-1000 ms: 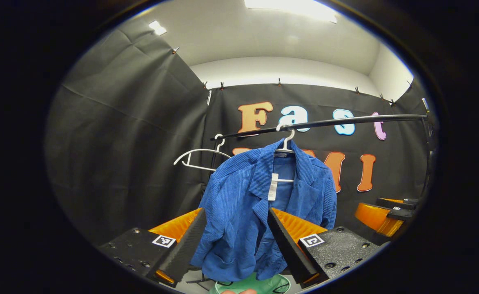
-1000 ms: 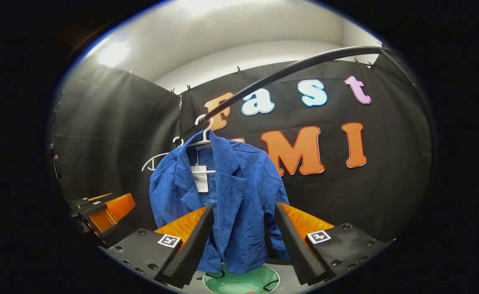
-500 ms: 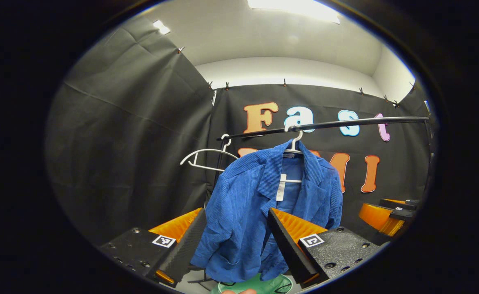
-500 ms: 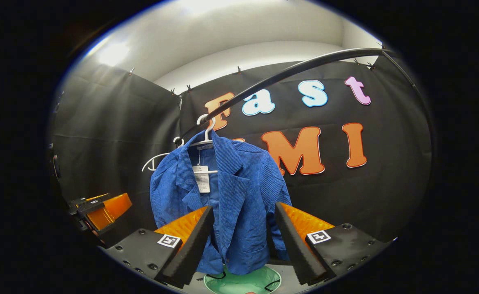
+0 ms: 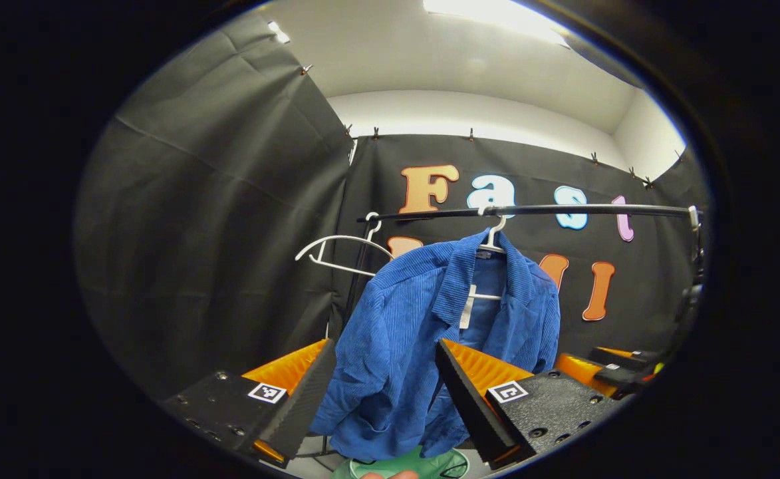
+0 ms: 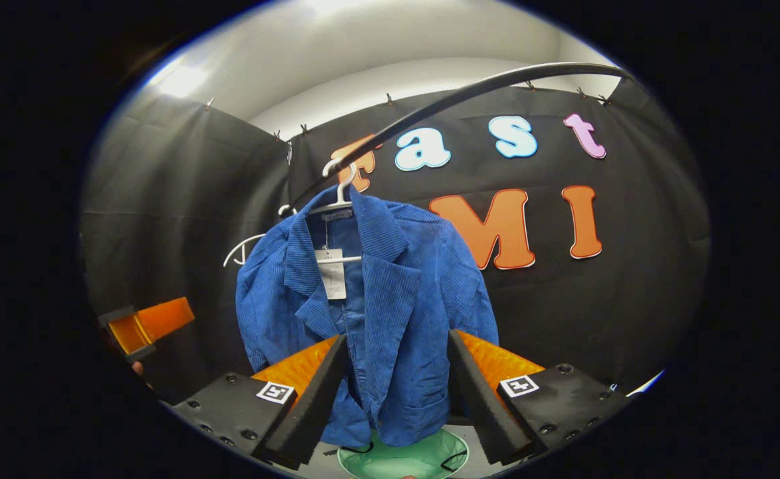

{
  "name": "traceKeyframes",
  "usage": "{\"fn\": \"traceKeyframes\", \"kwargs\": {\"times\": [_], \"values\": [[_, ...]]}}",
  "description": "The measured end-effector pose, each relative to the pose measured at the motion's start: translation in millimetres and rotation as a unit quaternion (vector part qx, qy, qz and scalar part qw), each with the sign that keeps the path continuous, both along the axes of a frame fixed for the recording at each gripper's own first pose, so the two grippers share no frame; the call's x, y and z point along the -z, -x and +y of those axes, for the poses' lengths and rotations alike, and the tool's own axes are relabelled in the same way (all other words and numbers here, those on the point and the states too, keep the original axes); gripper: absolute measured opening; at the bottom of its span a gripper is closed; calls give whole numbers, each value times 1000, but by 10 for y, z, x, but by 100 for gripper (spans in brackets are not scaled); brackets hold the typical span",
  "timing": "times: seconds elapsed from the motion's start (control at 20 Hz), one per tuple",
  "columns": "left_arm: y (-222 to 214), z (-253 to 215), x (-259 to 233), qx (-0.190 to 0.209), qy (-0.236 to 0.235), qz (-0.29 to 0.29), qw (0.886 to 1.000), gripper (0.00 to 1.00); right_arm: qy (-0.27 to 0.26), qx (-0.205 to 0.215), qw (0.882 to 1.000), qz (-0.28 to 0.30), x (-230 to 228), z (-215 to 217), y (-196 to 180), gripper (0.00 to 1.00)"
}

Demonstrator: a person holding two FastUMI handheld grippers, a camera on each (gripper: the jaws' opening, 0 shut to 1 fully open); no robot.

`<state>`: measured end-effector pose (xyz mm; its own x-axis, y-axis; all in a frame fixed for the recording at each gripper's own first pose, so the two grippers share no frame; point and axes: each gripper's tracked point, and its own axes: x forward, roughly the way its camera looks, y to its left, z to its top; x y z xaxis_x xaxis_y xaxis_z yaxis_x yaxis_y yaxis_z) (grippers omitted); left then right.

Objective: Grasp the clothes on the hanger with both hands and then place them into the laundry hamper below.

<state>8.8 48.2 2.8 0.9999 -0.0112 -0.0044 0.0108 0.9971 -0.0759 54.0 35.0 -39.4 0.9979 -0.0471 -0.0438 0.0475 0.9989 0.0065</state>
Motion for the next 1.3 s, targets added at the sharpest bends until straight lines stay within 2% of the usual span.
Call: {"fn": "traceKeyframes", "kwargs": {"times": [0.1,0.2,0.35,0.45,0.5,0.65,0.85,1.0,1.1,1.25,1.3], "values": [[16,89,-17,4,2,0,1000,95,-4,13,1000,12,155,72,-248,97],[-1,194,-5,0,4,1,1000,92,-12,23,999,21,285,122,-523,97],[12,329,64,-20,-7,13,1000,95,-14,33,999,30,436,106,-892,97],[36,347,77,-33,-18,15,999,95,-9,25,999,35,531,105,-1130,97],[51,337,71,-42,-23,15,999,92,-8,23,999,41,593,86,-1243,97],[108,206,61,-60,-21,13,998,95,-27,5,998,57,759,78,-1549,97],[133,-20,96,-68,-10,6,998,92,-20,9,997,73,926,-140,-1801,97],[85,-210,145,-64,-11,2,998,95,-14,16,998,64,874,-395,-1795,47],[26,-328,209,-57,-9,4,998,95,-19,-7,998,55,775,-456,-1689,13],[-164,-561,352,-34,10,14,999,92,-23,-22,999,40,560,-599,-1499,10],[-229,-627,409,-24,19,19,999,95,-18,-22,999,27,423,-657,-1397,9]]}}
